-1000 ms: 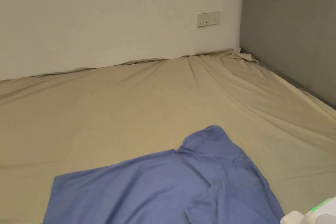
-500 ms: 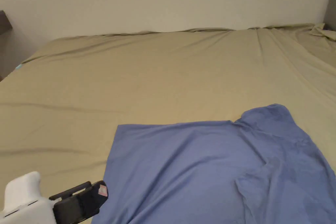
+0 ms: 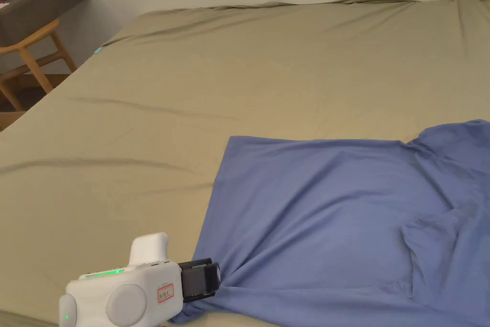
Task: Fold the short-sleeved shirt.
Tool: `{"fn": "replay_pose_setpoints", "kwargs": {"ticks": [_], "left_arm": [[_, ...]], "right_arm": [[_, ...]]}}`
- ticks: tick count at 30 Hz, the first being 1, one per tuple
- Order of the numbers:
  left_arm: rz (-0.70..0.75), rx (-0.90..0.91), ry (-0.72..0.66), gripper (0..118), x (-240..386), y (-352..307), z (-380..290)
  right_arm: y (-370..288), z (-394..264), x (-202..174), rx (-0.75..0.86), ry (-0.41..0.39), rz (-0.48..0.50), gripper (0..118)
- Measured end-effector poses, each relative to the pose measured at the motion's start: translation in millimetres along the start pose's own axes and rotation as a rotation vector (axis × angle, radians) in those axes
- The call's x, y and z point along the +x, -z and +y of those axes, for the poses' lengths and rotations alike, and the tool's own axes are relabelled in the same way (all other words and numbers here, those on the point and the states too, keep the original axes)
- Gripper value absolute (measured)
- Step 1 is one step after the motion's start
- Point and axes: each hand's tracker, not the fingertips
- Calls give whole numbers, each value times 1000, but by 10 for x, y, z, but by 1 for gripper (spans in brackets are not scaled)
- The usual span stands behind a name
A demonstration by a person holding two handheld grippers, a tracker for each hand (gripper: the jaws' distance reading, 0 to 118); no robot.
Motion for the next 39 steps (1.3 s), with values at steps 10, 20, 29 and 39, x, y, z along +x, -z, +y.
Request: {"fn": "replay_pose_setpoints", "kwargs": {"ticks": [10, 20, 29, 39], "left_arm": [[42, -132, 0, 101, -27, 449, -17], [-162, -75, -164, 7, -65, 143, 51], [-196, -61, -121, 7, 62, -129, 113], [-205, -91, -114, 7, -17, -139, 138]], "right_arm": [[-22, -145, 336, -103, 17, -129, 2], [77, -426, 773, -181, 5, -130, 8], [730, -1159, 1468, -514, 182, -225, 105], [425, -1082, 1492, -470, 387, -123, 6]]}}
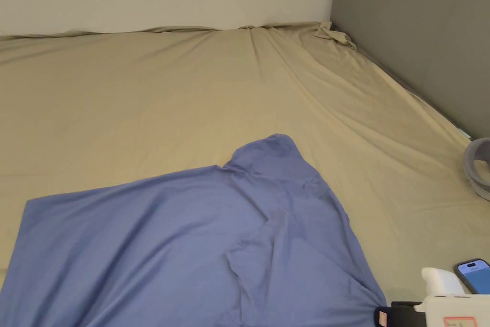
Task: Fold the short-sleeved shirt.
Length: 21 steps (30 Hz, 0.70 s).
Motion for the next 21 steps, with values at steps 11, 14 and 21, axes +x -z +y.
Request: {"fn": "replay_pose_setpoints", "kwargs": {"ticks": [11, 14, 21], "left_arm": [[-99, 30, -45, 7, 200, -186, 411], [-117, 73, -92, 7, 239, -107, 662], [-157, 134, -214, 7, 275, 363, 1306]], "right_arm": [[-473, 433, -627, 203, -181, 18, 6], [-322, 740, -816, 228, -187, -37, 6], [443, 1624, -829, 183, -209, -115, 6]]}}
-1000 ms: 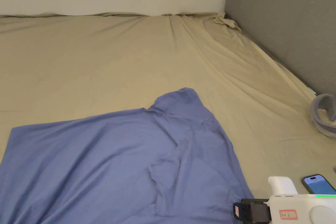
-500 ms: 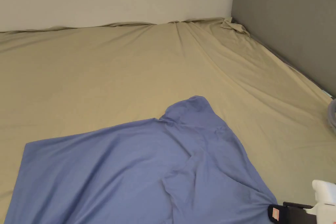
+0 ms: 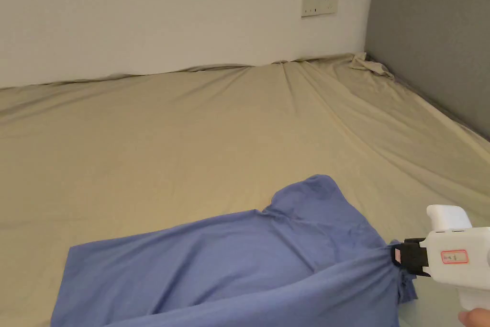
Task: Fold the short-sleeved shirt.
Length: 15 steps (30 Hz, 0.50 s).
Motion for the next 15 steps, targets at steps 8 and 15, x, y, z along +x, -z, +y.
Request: {"fn": "replay_pose_setpoints", "kwargs": {"ticks": [8, 15], "left_arm": [[239, -31, 66, 7, 171, 988, 311], [316, -55, 137, 7, -21, 1395, 290]], "right_arm": [[1030, 315, -51, -102, -34, -84, 6], [1392, 117, -127, -190, -118, -152, 6]]}}
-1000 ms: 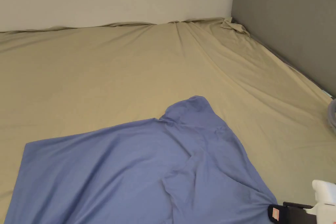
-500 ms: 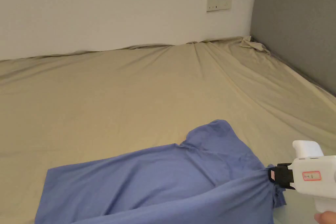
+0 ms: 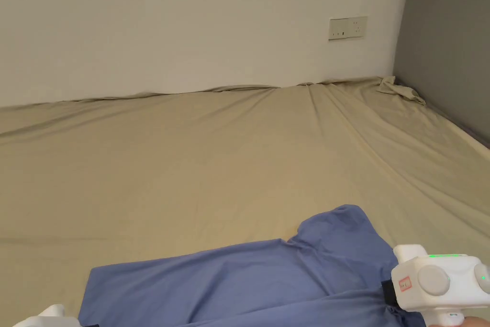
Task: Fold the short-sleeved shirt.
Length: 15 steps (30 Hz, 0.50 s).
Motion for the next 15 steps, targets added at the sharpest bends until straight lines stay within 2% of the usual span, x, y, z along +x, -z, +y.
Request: {"fn": "replay_pose_setpoints", "kwargs": {"ticks": [3, 4, 5, 6, 7, 8, 10, 11, 13, 15], "left_arm": [[4, 13, 5, 10, 3, -31, -23], [0, 21, 6, 20, -5, -34, -17], [-32, 34, -2, 38, -15, -57, -8], [-103, 23, -25, 68, -14, -106, 20], [-156, -7, -55, 112, -9, -216, 47], [-174, -13, -77, 118, -12, -364, 41], [-311, 175, -79, 118, -34, -827, -15], [-328, 246, -30, 118, -44, -1043, -70], [-284, 301, 52, 118, 71, -1604, -373], [-250, 266, 154, 118, 78, -1897, -697]], "right_arm": [[13, -7, -23, 16, -5, -10, 6], [14, -3, -33, 14, -5, -12, 8], [0, 30, -16, 5, -7, -9, 19], [-64, 92, 4, -6, -7, -13, 42], [-182, 121, 46, 0, 16, -8, 101], [-373, 126, 52, 36, 68, 28, 118], [-878, 109, 107, 207, 114, 121, 117], [-1119, 41, 118, 263, 128, 142, 117], [-1513, -150, 122, 317, 152, 241, 118], [-1843, -459, 86, 358, 170, 338, 117]]}}
